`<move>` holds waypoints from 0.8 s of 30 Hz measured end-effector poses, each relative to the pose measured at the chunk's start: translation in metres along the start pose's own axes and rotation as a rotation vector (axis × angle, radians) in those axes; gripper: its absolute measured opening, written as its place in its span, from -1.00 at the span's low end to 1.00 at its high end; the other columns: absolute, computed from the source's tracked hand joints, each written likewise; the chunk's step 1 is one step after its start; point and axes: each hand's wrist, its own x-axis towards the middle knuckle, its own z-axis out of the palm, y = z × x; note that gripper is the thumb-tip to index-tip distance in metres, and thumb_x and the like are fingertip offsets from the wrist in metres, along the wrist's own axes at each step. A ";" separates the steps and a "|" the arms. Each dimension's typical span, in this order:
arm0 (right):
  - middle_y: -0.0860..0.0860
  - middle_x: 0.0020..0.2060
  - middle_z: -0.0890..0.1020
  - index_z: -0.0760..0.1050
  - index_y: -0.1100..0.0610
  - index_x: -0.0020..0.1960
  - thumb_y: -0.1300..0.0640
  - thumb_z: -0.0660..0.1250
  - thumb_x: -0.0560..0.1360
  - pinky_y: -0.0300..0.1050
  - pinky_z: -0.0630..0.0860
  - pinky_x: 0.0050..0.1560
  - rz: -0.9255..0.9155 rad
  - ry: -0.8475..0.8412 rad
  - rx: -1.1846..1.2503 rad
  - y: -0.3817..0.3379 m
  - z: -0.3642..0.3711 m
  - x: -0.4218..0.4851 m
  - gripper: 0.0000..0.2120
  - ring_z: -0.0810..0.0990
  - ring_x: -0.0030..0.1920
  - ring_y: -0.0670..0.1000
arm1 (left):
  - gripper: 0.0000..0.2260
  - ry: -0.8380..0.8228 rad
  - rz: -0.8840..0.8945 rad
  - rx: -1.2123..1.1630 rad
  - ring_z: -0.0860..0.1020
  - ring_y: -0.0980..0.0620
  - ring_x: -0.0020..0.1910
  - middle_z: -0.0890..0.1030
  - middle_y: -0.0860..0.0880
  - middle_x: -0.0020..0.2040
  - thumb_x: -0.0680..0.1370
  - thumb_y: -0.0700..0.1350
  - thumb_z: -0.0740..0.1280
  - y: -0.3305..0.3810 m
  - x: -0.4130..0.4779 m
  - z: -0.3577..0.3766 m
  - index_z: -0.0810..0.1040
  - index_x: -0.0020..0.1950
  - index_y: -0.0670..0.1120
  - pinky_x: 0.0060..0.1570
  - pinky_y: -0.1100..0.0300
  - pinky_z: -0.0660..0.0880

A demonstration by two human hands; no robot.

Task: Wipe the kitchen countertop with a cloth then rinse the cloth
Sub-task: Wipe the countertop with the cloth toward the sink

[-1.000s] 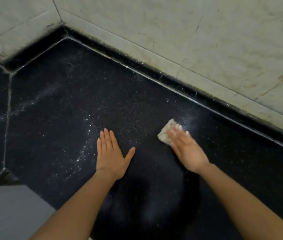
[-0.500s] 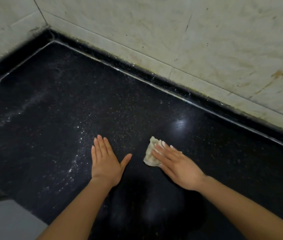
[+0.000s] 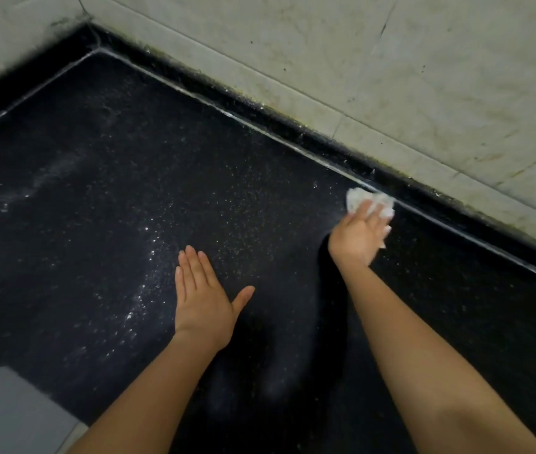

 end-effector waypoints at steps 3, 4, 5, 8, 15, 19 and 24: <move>0.17 0.53 0.01 0.01 0.18 0.53 0.15 -0.02 0.64 0.00 -0.21 0.47 -0.356 -0.110 -0.004 -0.034 0.017 -0.018 -0.52 -0.11 0.52 0.17 | -0.12 -0.013 -0.003 0.003 -0.39 -0.19 0.45 -0.42 -0.30 0.44 0.48 0.38 -0.22 0.001 -0.001 -0.003 -0.46 0.36 -0.33 0.38 0.02 -0.40; 0.14 0.54 -0.01 0.01 0.16 0.53 0.14 -0.03 0.64 -0.02 -0.22 0.47 -0.465 -0.158 -0.001 -0.040 0.020 -0.024 -0.53 -0.12 0.53 0.15 | -0.12 -0.012 -0.004 0.000 -0.39 -0.19 0.45 -0.42 -0.30 0.45 0.48 0.38 -0.21 0.000 -0.001 -0.003 -0.46 0.36 -0.33 0.38 0.02 -0.40; 0.11 0.54 -0.02 0.01 0.14 0.54 0.13 -0.05 0.65 -0.05 -0.24 0.48 -0.564 -0.209 -0.004 -0.040 0.021 -0.028 -0.54 -0.14 0.53 0.13 | -0.12 -0.015 -0.007 -0.006 -0.39 -0.18 0.45 -0.42 -0.29 0.45 0.48 0.38 -0.21 0.000 -0.001 -0.003 -0.46 0.37 -0.32 0.39 0.01 -0.39; 0.06 0.54 0.01 0.04 0.12 0.54 0.09 -0.03 0.66 -0.11 -0.22 0.47 -0.821 -0.298 -0.063 -0.017 0.011 -0.025 -0.54 -0.11 0.53 0.07 | -0.11 -0.028 -0.007 -0.022 -0.39 -0.18 0.46 -0.41 -0.28 0.45 0.47 0.39 -0.21 0.000 0.000 -0.004 -0.46 0.37 -0.32 0.41 0.01 -0.38; 0.21 0.50 0.14 0.12 0.23 0.51 0.15 0.03 0.63 0.07 -0.05 0.49 -0.153 0.034 -0.092 0.079 -0.023 -0.001 -0.53 0.02 0.51 0.21 | -0.07 0.012 0.014 -0.070 -0.40 -0.19 0.45 -0.43 -0.30 0.44 0.33 0.42 -0.47 -0.002 0.000 0.000 -0.47 0.37 -0.33 0.41 0.00 -0.37; 0.27 0.51 0.00 -0.02 0.29 0.52 0.16 0.01 0.62 0.12 -0.14 0.47 0.235 0.031 -0.045 0.053 -0.022 0.014 -0.49 -0.10 0.50 0.29 | -0.07 0.008 0.029 -0.094 -0.42 -0.19 0.44 -0.44 -0.31 0.43 0.37 0.42 -0.42 -0.003 0.001 0.003 -0.45 0.38 -0.33 0.40 0.00 -0.39; 0.28 0.51 -0.09 -0.07 0.27 0.53 0.14 0.01 0.61 0.14 -0.16 0.47 0.162 -0.078 -0.026 -0.040 0.005 0.028 -0.46 -0.15 0.49 0.32 | -0.06 0.043 0.033 -0.101 -0.43 -0.18 0.42 -0.43 -0.30 0.43 0.28 0.39 -0.50 -0.003 0.003 0.006 -0.46 0.37 -0.32 0.39 0.00 -0.40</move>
